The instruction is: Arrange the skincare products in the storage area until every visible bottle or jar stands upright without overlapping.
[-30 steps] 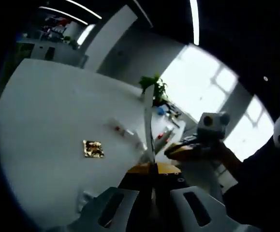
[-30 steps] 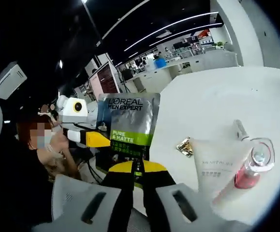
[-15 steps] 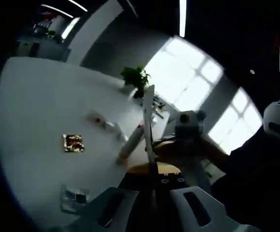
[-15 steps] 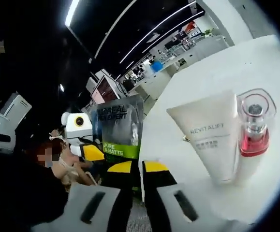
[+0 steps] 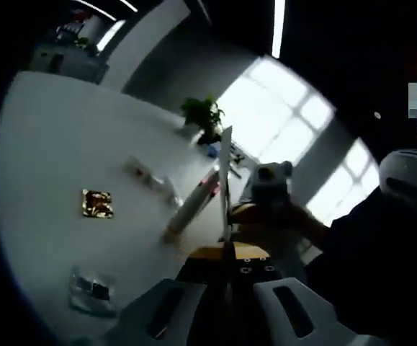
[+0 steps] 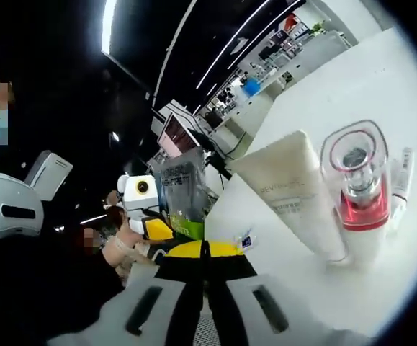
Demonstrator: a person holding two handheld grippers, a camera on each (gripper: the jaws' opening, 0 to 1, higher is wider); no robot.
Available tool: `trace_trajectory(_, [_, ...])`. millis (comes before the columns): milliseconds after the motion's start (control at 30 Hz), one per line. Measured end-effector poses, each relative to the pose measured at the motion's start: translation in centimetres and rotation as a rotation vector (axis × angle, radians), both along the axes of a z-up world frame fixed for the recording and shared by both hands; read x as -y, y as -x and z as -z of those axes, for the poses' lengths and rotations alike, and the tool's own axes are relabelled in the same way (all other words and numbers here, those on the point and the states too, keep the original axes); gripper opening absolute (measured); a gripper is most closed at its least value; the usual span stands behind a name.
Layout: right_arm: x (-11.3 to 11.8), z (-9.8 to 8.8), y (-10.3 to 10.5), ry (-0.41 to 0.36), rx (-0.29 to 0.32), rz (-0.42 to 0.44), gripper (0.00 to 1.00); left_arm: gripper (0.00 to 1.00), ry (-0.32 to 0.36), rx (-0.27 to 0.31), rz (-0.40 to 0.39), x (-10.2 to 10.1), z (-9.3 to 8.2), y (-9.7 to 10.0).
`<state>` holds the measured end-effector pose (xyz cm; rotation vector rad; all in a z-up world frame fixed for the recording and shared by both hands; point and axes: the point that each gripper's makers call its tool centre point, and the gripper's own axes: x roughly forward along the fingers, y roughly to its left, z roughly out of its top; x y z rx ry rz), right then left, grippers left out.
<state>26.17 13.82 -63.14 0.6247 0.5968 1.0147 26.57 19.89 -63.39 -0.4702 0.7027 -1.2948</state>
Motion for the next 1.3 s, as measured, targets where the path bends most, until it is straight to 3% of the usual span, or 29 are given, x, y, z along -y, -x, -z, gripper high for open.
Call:
trace_trajectory(167, [-0.3, -1.2, 1.0, -0.106, -0.015, -0.074, 0.01, 0.0, 0.068, -0.05, -0.005, -0.1, 0.1, 0.2])
trace_trajectory(367, [-0.3, -2.3, 1.4, -0.247, -0.074, -0.099, 0.01, 0.0, 0.157, -0.056, 0.023, 0.0, -0.8, 0.7])
trace_trajectory(400, [-0.2, -2.4, 1.4, -0.262, -0.083, -0.103, 0.01, 0.0, 0.175, -0.02, 0.029, 0.1, -1.2, 0.8])
trace_trajectory(467, [-0.2, -2.2, 1.4, -0.247, -0.081, -0.109, 0.01, 0.0, 0.201, 0.05, 0.003, 0.2, -1.9, 0.4])
trace_trajectory(600, [-0.8, -2.2, 2.0, -0.225, -0.071, -0.162, 0.01, 0.12, 0.198, 0.034, 0.042, 0.5, -2.3, 0.6])
trace_trajectory(667, [-0.9, -2.3, 2.0, -0.221, -0.064, -0.173, 0.01, 0.16, 0.177, 0.058, 0.045, 0.6, -2.1, 0.3])
trace_trajectory(767, [-1.1, -2.2, 2.1, -0.21, -0.062, -0.196, 0.0, 0.17, 0.206, 0.06, 0.007, 0.7, -2.8, -0.9])
trace_trajectory(900, [-1.4, -1.9, 2.5, -0.191, -0.06, -0.23, 0.0, 0.12, 0.229, 0.067, -0.033, 0.5, -3.4, -2.6])
trace_trajectory(1067, [-1.1, -1.2, 1.9, -0.194, -0.087, -0.201, 0.0, 0.05, 0.25, 0.051, -0.037, 0.5, -3.7, -3.4])
trace_trajectory(1300, [-0.5, -0.2, 0.8, -0.19, -0.123, -0.131, 0.01, 0.0, 0.26, -0.018, -0.049, 1.2, -3.0, -4.2])
